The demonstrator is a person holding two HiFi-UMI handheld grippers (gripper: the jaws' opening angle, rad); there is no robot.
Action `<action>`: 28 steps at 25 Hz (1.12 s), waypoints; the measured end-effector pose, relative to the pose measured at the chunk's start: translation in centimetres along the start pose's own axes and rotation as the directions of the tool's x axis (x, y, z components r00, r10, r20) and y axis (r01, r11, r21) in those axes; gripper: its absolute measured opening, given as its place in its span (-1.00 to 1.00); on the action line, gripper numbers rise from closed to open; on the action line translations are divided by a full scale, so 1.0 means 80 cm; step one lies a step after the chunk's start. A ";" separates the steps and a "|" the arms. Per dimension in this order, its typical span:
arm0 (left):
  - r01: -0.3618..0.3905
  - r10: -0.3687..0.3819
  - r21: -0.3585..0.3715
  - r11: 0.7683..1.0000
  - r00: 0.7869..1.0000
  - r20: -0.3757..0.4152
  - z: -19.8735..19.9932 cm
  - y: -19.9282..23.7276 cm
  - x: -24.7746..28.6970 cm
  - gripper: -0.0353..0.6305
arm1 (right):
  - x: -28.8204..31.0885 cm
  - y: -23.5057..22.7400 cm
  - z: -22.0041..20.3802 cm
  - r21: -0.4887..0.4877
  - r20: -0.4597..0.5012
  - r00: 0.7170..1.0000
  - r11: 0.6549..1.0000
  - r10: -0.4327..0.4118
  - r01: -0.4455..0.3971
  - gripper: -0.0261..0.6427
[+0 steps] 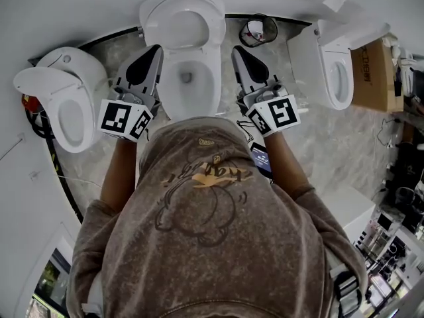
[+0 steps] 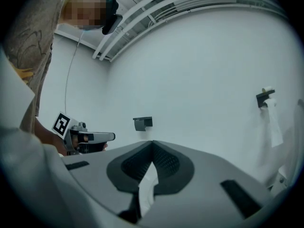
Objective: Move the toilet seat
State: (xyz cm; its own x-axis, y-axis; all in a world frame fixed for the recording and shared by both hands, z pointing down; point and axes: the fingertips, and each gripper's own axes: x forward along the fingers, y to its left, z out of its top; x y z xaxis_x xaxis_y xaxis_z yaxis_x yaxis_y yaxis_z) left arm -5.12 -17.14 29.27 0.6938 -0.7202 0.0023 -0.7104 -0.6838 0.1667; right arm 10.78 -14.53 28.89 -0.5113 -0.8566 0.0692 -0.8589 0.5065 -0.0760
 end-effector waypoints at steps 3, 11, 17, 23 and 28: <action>-0.018 0.018 0.008 1.000 1.000 -0.004 -0.007 0.002 -0.002 -0.87 | 0.000 -0.002 -0.006 -0.006 -0.002 1.000 1.000 -0.019 0.019 -0.93; -0.105 0.106 0.035 0.994 0.994 -0.029 -0.022 0.023 -0.015 -0.87 | 0.003 -0.002 -0.030 -0.003 -0.042 0.999 0.999 -0.035 0.035 -0.93; -0.124 0.124 0.027 0.992 0.992 -0.031 -0.022 0.028 -0.024 -0.87 | 0.003 0.000 -0.034 0.003 -0.048 0.998 0.999 -0.038 0.038 -0.94; -0.122 0.123 0.028 0.992 0.992 -0.032 -0.019 0.022 -0.026 -0.87 | 0.001 -0.002 -0.031 0.001 -0.047 0.998 0.999 -0.044 0.044 -0.94; -0.129 0.130 0.023 0.991 0.991 -0.042 -0.022 0.023 -0.029 -0.87 | 0.003 0.000 -0.030 0.013 -0.048 0.998 0.999 -0.035 0.036 -0.94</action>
State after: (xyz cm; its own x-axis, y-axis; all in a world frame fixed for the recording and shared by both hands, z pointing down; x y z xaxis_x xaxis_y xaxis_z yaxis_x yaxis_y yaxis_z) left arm -7.81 -16.53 31.34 0.5999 -0.7974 0.0658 -0.7966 -0.5876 0.1421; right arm 10.54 -14.50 31.31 -0.4814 -0.8683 0.1198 -0.8763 0.4740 -0.0860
